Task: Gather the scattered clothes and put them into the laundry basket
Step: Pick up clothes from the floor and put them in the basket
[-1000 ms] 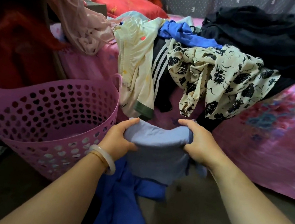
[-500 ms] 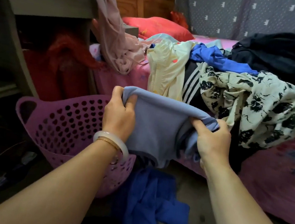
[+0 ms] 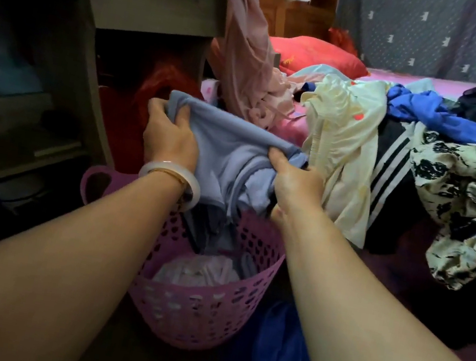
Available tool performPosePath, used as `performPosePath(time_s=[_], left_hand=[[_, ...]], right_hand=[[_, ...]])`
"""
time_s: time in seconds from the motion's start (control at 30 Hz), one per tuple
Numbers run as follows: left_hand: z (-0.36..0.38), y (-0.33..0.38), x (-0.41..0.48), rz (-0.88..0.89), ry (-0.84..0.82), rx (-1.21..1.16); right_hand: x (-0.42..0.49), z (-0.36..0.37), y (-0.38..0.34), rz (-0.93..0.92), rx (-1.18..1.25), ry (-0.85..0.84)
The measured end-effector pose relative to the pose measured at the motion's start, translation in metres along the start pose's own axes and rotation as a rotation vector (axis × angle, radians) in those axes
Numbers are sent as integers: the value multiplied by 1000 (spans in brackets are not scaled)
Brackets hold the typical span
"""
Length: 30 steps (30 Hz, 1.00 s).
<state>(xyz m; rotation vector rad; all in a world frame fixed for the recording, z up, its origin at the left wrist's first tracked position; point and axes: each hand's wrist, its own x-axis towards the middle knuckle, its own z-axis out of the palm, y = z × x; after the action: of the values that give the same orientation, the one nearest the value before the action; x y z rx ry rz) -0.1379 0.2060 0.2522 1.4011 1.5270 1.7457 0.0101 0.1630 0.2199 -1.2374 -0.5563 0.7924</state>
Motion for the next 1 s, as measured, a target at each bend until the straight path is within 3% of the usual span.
performPosePath(time_s=[0.13,0.23,0.27,0.3,0.37,0.5,0.57,0.63,0.77,0.83,0.9,1.0], left_hand=[[8,-38,14,-329,-288,399],[11,-46,-3,-74,-548,860],[18,-46,-10,-10,-601,874],[22,-42,-18,-30,-606,797],[39,-42,-36,-231,-573,449],[80,-35,-86,-251,-552,20],[100,-27,-126,-267,-663,-121],[115,-23,-169,-296,-854,-189],[131,-49,-239,-476,-1151,-61],[129,-83,-259,-638,-1092,13],[120,-125,-274,-689,-954,147],[102,-169,-278,-691,-735,372]], right_hand=[[19,0,37,137,-431,-14],[26,-30,59,28,-460,133],[25,-44,63,1,-412,190],[26,-55,65,-24,-348,243],[28,-86,75,-28,-245,346],[31,-160,117,217,-242,462],[18,-197,139,423,-324,340],[1,-223,169,573,-436,115],[-36,-238,225,648,-832,-387],[-50,-234,246,685,-953,-539],[-61,-233,250,684,-928,-562],[-61,-236,253,625,-590,-339]])
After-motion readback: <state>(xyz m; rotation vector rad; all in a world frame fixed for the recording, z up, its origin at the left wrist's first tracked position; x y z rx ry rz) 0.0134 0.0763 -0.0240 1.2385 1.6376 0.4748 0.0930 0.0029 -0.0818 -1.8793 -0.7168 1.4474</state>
